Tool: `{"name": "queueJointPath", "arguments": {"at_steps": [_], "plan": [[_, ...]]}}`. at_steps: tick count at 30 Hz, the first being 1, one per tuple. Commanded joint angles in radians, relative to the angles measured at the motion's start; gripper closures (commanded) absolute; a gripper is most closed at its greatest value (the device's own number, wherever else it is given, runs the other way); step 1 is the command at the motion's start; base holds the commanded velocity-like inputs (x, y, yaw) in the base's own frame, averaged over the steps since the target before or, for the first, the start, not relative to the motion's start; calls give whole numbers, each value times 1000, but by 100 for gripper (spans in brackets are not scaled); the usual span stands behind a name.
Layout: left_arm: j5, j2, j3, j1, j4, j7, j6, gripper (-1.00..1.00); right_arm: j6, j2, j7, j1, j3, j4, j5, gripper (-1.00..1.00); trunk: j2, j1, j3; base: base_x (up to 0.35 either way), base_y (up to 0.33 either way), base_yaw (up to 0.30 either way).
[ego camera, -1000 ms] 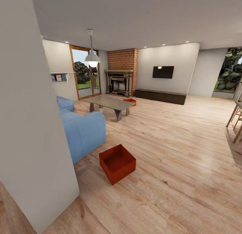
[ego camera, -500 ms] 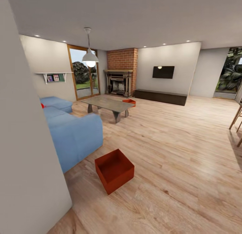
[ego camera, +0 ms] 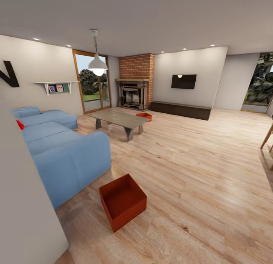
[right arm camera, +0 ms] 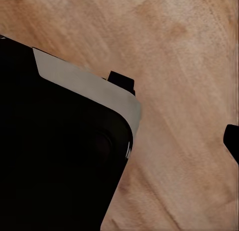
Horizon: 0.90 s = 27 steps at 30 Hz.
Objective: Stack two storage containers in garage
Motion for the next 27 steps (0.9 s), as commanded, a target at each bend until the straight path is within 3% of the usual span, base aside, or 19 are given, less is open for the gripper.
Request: {"name": "queueJointPath", "arguments": {"at_steps": [1,18,27], "plan": [[5,0,0,0,0,0,-3,-100,-6,0,5,-1,7,3,-10,-100,0,1,-1,303,-147,0],[5,0,0,0,0,0,-2,-100,-6,2,5,-1,7,3,-9,-100,0,1,-1,317,-30,0],[5,0,0,0,0,0,-3,-100,-6,2,5,-1,7,3,-9,-100,0,1,-1,320,-124,0]]}}
